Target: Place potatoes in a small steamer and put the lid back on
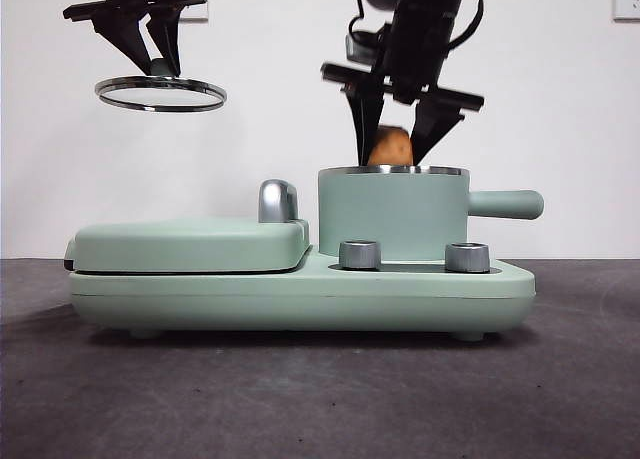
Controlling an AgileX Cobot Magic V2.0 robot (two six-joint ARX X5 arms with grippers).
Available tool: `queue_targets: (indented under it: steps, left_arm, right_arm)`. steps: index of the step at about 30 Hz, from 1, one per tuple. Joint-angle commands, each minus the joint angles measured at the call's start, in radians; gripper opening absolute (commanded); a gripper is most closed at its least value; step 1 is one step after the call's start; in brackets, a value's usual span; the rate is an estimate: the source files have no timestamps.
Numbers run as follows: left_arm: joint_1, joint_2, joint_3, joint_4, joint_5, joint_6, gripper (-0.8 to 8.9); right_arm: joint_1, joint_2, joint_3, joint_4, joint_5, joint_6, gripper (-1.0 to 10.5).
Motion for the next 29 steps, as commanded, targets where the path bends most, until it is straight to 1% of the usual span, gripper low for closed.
queue_targets:
  steps: [1,17,23,25,29]
  left_arm:
    - [-0.008,0.003,0.04,0.024,0.002,0.0,0.14]
    - [-0.023,0.003,0.04,0.017,0.003,0.0,0.14]
    - [-0.022,0.003,0.04,0.016,0.006,0.0,0.14]
    - [-0.022,0.003,0.04,0.016,0.006,0.0,0.14]
    - [-0.023,0.003,0.04,0.016,0.006,0.0,0.14]
  right_arm:
    - [0.005,0.034,0.024,0.013,0.006,-0.031,1.8]
    - [0.004,0.091,0.024,-0.024,0.007,-0.028,1.9]
    - [0.004,0.091,0.024,-0.023,0.007,-0.026,3.6]
    - [0.004,0.09,0.031,-0.023,0.007,-0.022,3.9]
    - [0.004,0.089,0.076,-0.06,0.007,-0.023,4.0]
